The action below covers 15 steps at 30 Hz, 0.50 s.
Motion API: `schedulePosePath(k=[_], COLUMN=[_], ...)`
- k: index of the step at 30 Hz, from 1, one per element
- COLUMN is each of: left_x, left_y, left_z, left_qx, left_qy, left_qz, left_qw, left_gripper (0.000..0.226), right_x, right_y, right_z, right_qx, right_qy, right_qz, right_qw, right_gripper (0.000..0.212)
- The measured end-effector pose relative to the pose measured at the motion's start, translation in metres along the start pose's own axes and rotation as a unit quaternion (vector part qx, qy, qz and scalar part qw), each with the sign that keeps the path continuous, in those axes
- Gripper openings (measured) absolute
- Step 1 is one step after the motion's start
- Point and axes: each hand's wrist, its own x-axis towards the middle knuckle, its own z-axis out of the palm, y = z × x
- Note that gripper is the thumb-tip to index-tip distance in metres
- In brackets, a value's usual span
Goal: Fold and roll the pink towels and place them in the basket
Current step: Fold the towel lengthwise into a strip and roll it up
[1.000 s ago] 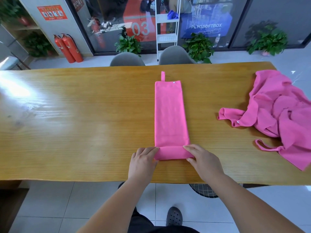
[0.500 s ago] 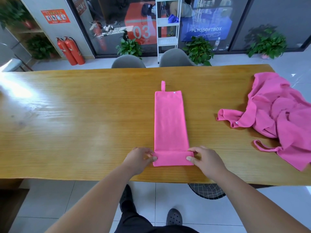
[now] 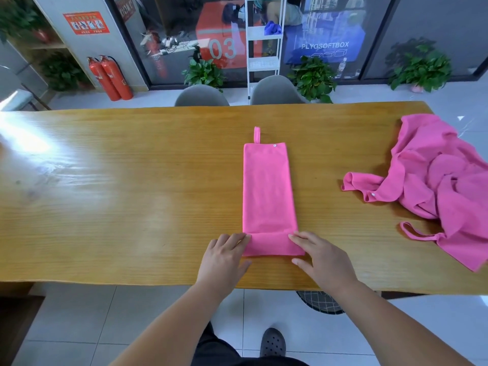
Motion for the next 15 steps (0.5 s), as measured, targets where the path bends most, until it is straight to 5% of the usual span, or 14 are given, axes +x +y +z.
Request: schedulePosePath(k=[7, 15], left_x=[0.026, 0.019], left_y=[-0.001, -0.024], left_z=[-0.016, -0.027], left_qx=[-0.205, -0.309], left_qy=[-0.098, -0.201], left_qz=[-0.189, -0.202], left_qw=[0.955, 0.907], left_gripper=[0.047, 0.024], right_x=[0.024, 0.009], right_y=[-0.001, 0.019], right_z=[-0.01, -0.007], right_qx=[0.061, 0.243], right_qy=[-0.034, -0.099], right_qz=[0.054, 0.088], right_qw=[0.996, 0.961], right_gripper=[0.052, 0.036])
